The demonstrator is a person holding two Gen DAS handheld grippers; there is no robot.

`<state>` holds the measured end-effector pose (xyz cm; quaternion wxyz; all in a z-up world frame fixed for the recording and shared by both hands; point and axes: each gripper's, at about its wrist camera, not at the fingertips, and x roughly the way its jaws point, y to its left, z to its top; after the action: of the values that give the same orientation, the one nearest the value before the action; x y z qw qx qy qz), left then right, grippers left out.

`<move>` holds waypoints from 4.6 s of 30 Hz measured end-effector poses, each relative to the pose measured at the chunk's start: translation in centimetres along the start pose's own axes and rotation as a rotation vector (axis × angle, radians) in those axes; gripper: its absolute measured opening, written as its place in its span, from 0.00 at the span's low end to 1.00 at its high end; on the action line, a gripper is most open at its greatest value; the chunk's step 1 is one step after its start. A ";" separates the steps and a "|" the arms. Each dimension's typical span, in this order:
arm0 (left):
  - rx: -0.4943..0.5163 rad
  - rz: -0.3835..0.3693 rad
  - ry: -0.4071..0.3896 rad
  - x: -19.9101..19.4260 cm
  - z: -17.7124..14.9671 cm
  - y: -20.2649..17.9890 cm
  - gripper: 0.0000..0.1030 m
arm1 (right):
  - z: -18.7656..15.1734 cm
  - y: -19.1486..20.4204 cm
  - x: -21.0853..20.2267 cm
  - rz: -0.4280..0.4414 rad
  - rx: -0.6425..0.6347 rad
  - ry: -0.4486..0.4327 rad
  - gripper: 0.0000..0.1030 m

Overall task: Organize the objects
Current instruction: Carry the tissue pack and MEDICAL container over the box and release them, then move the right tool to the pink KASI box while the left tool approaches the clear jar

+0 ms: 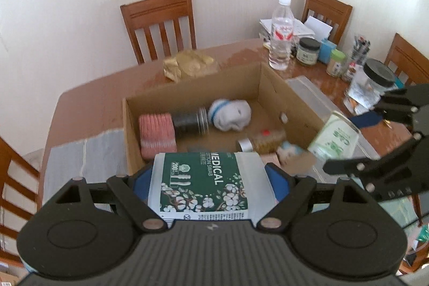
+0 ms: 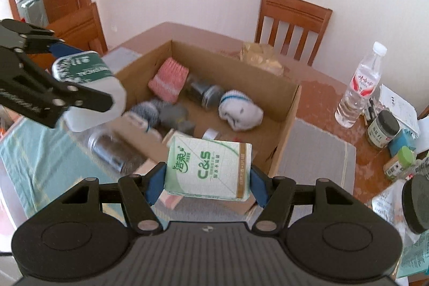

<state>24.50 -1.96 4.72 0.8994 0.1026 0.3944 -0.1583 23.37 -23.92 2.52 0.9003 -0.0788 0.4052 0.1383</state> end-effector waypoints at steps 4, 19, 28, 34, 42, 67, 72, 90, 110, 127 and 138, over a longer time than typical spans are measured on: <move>0.027 0.019 -0.012 1.5 1.7 0.5 0.82 | 1.2 -0.4 0.3 -0.011 0.011 -0.017 0.68; 0.019 0.075 0.014 5.0 1.9 3.2 0.96 | 3.4 -1.2 3.0 -0.028 0.031 0.016 0.68; -0.063 0.046 0.039 4.4 0.9 4.2 0.96 | 4.8 -1.8 4.3 -0.050 0.027 0.024 0.68; -0.099 0.044 0.032 3.7 0.4 4.5 0.96 | 6.0 -2.6 5.4 -0.064 0.039 0.024 0.68; -0.087 0.077 0.025 3.1 -0.6 4.2 0.96 | 7.0 -3.6 7.6 -0.091 0.053 0.042 0.68; -0.201 0.105 0.047 2.2 -3.3 4.0 0.97 | 4.6 -2.4 3.9 -0.099 0.111 0.009 1.00; -0.241 0.136 0.069 2.3 -5.6 3.3 0.97 | 2.0 -0.9 3.0 -0.102 0.147 0.015 1.00; -0.337 0.170 0.123 3.3 -11.1 -0.2 0.97 | -6.6 0.7 5.0 -0.078 0.282 0.109 1.00; -0.328 0.249 0.098 7.3 -11.3 -2.3 0.97 | -11.1 -0.7 5.6 -0.020 0.272 0.125 1.00; -0.303 0.167 0.107 8.8 -12.5 2.8 0.97 | -9.1 3.8 8.2 -0.070 0.312 0.145 1.00; -0.288 0.057 0.099 8.3 -13.4 6.1 0.97 | -6.4 7.5 11.3 -0.078 0.285 0.125 1.00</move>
<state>22.93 6.18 -10.06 0.8884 -0.0088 0.4538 -0.0693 23.61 -16.37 -10.41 0.8801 0.0256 0.4724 0.0393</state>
